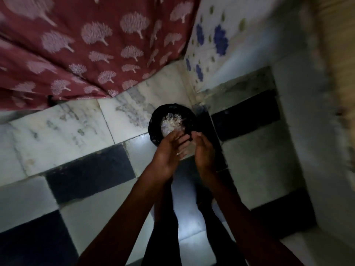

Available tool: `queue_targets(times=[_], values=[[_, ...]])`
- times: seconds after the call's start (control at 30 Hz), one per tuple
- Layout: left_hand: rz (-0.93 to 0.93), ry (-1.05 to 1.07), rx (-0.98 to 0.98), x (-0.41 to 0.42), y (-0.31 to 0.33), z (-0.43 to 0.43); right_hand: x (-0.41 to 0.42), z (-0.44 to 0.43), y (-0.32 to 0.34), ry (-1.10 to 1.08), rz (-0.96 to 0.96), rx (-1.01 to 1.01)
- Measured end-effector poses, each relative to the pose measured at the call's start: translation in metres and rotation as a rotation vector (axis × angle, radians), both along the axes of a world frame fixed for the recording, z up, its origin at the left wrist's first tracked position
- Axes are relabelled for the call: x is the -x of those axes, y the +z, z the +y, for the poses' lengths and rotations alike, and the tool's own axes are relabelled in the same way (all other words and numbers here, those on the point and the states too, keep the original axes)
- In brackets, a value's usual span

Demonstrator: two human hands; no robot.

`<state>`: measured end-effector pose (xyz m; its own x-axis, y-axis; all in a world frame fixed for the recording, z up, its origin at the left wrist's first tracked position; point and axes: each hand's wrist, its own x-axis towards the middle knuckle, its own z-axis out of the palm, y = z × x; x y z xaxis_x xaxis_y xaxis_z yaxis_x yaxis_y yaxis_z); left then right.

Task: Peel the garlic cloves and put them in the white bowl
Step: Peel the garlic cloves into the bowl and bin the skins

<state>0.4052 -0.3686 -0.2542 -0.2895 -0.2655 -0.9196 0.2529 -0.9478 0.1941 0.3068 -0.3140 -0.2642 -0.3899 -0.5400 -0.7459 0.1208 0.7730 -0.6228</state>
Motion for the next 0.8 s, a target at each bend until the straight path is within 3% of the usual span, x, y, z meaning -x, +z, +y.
queue_targets(times=[0.17, 0.37, 0.6, 0.8], values=[[-0.036, -0.159, 0.172, 0.012, 0.143, 0.041, 0.037, 0.056, 0.172, -0.125, 0.109, 0.211], [0.054, -0.649, 0.439, 0.09, 0.263, 0.104, 0.103, 0.156, 0.302, -0.481, 0.233, 0.375], [0.173, -0.925, 0.58, 0.216, 0.312, 0.192, 0.183, 0.303, 0.339, -0.885, 0.306, 0.391], [0.283, -1.039, 0.716, 0.318, 0.32, 0.289, 0.241, 0.411, 0.343, -1.017, 0.318, 0.413]])
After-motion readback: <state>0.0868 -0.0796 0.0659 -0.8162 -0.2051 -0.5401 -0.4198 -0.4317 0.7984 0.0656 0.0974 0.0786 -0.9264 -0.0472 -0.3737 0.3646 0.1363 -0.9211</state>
